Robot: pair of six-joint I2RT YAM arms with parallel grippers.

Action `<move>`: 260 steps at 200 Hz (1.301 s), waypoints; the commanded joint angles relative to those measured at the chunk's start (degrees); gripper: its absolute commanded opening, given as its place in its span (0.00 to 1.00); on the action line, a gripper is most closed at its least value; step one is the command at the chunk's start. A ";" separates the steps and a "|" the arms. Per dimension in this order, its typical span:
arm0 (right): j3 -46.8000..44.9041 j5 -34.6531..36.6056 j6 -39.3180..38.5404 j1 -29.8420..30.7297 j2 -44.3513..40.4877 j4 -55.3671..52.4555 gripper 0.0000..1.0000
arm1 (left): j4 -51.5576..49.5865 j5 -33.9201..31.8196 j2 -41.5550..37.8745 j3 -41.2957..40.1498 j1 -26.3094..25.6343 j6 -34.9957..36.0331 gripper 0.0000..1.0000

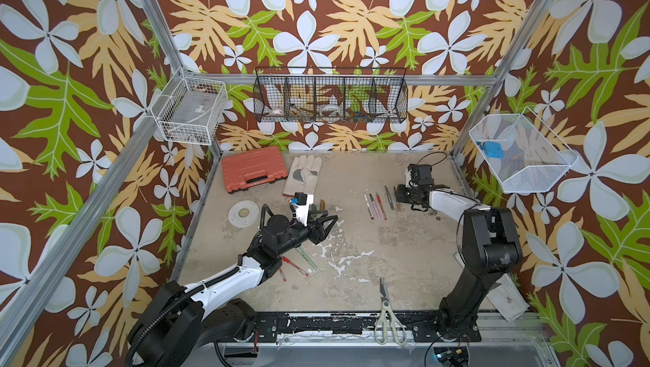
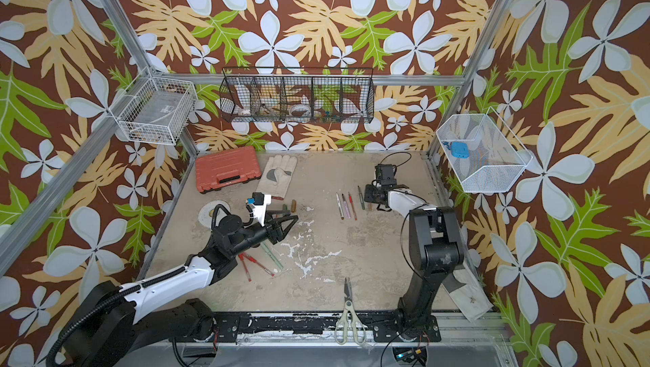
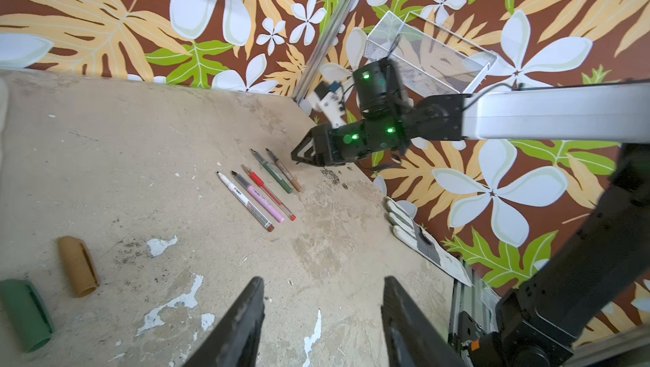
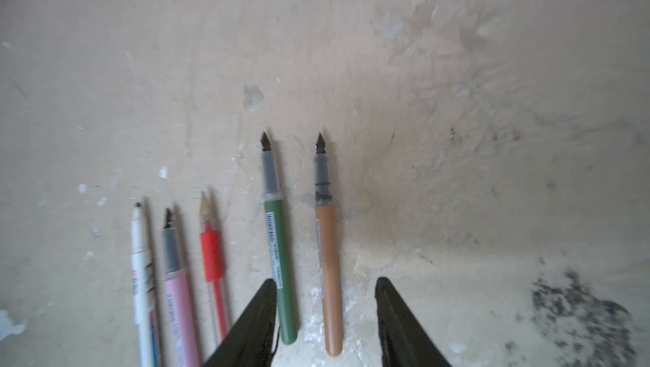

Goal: Remove pen caps from pens
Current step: Place the pen at the top-right of the table, then rotate the pen at the center of the table.

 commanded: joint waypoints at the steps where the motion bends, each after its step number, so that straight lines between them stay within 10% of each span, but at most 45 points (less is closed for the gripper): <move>1: -2.20 -1.94 1.50 0.28 -5.83 0.34 0.49 | -2.58 -3.48 -0.39 0.87 -0.04 -0.52 0.55; 154: -18.61 -7.34 1.97 23.77 -30.78 4.23 0.52 | -50.12 -24.05 -13.70 3.86 -0.04 -13.03 0.47; 260: -23.63 -7.06 0.56 28.34 -35.24 7.68 0.52 | -58.73 -33.70 -12.34 -0.62 -2.94 -22.58 0.49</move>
